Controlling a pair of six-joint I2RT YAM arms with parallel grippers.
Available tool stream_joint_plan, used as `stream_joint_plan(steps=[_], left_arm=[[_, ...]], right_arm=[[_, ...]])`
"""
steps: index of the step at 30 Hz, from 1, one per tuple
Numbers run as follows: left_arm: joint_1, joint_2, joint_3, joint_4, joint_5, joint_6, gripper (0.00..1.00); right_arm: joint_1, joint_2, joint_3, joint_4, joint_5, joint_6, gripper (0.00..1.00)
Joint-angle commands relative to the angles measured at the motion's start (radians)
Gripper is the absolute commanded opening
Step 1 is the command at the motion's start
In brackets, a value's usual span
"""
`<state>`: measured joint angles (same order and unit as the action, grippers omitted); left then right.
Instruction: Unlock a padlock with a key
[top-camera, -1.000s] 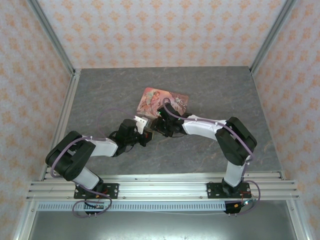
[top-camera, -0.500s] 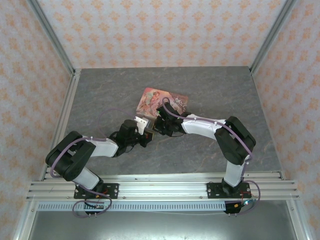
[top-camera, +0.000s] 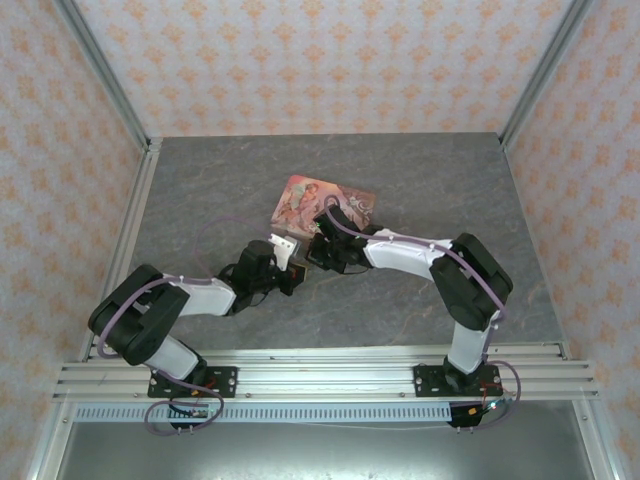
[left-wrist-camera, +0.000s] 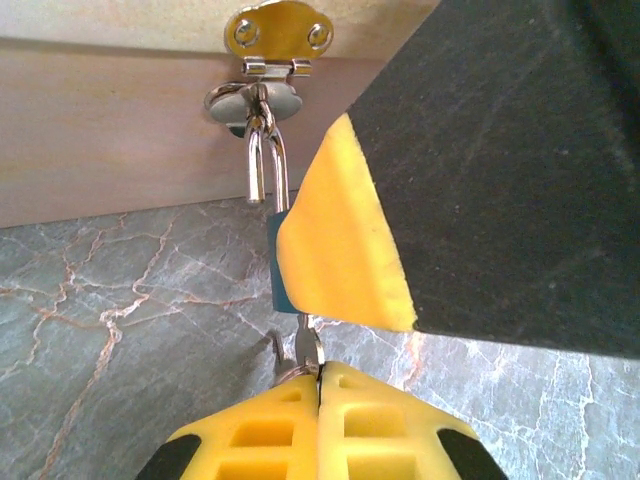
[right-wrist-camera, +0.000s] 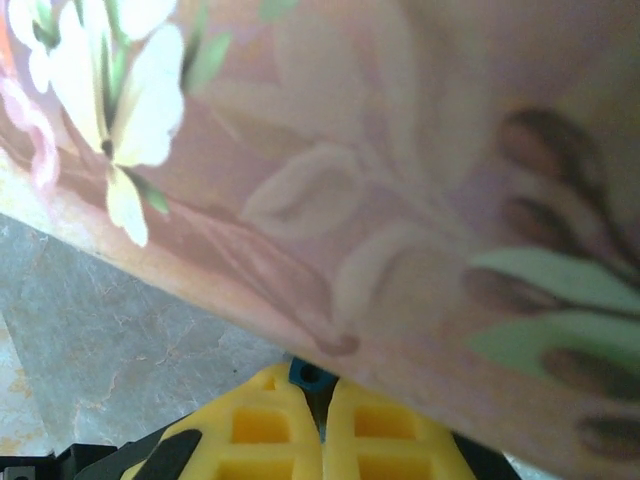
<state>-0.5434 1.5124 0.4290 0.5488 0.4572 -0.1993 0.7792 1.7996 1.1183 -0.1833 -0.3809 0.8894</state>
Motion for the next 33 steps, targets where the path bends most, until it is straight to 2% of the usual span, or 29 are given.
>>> stream_joint_plan(steps=[1,2,3,8,12,25,29,33], left_arm=[[-0.018,-0.041,-0.004,0.012,0.051,0.014,0.07],[-0.019,-0.043,-0.005,0.013,0.058,0.009,0.15],[-0.02,-0.046,-0.007,0.014,0.062,0.005,0.18],[-0.019,-0.071,-0.03,0.017,0.044,-0.006,0.24],[-0.019,-0.112,-0.055,0.005,0.011,-0.031,0.25],[-0.003,-0.229,-0.098,-0.075,-0.088,-0.118,0.25],[-0.002,-0.225,-0.09,-0.078,-0.098,-0.132,0.25],[-0.002,-0.21,-0.072,-0.095,-0.103,-0.135,0.25]], right_arm=[[0.0,-0.021,-0.054,0.036,0.03,-0.033,0.0],[0.0,-0.026,-0.06,0.044,0.03,-0.036,0.0],[0.0,-0.028,-0.064,0.05,0.03,-0.042,0.0],[-0.012,-0.034,-0.08,0.066,0.022,-0.066,0.0],[-0.033,-0.057,-0.09,0.046,0.03,-0.102,0.0],[-0.067,-0.147,-0.19,0.141,0.011,-0.098,0.0],[-0.079,-0.159,-0.217,0.153,0.014,-0.076,0.0],[-0.104,-0.159,-0.287,0.258,-0.014,0.005,0.0]])
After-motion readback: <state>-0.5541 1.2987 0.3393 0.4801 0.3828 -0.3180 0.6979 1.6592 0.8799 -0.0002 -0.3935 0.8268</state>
